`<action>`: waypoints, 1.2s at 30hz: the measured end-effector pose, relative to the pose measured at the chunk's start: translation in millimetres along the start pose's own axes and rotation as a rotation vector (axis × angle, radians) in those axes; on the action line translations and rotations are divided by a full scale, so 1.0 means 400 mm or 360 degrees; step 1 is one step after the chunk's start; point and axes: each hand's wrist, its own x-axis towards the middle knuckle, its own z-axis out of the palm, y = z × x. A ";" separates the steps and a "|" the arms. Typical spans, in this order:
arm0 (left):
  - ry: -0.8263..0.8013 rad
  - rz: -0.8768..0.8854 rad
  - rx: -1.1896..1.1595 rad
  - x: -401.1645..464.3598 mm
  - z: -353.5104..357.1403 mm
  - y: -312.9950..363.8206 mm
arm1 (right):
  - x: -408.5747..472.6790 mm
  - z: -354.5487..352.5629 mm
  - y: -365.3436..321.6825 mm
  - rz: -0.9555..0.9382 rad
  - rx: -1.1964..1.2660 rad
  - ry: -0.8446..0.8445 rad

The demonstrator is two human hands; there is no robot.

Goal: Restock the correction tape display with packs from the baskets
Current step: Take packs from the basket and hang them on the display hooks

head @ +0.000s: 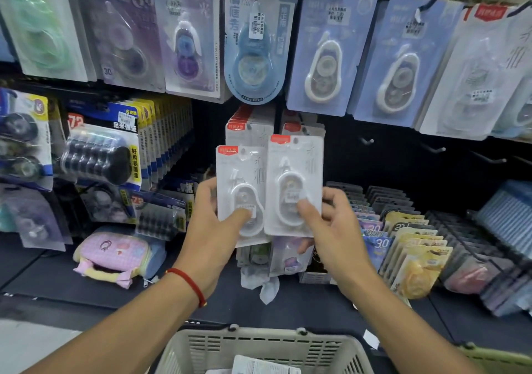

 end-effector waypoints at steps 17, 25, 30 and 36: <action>0.0117 0.0106 0.0131 -0.012 -0.007 0.023 | 0.016 -0.024 -0.025 -0.0108 0.0322 0.0119; 0.0060 0.0110 0.0143 -0.012 -0.003 0.020 | 0.032 -0.047 0.043 0.0371 -0.0618 -0.0030; -0.0217 0.0009 0.0098 -0.024 0.019 0.010 | -0.007 -0.002 0.028 0.0143 -0.0382 -0.0393; -0.0348 -0.0015 0.0086 -0.028 0.028 0.023 | -0.007 0.003 0.017 0.0055 -0.0110 -0.0165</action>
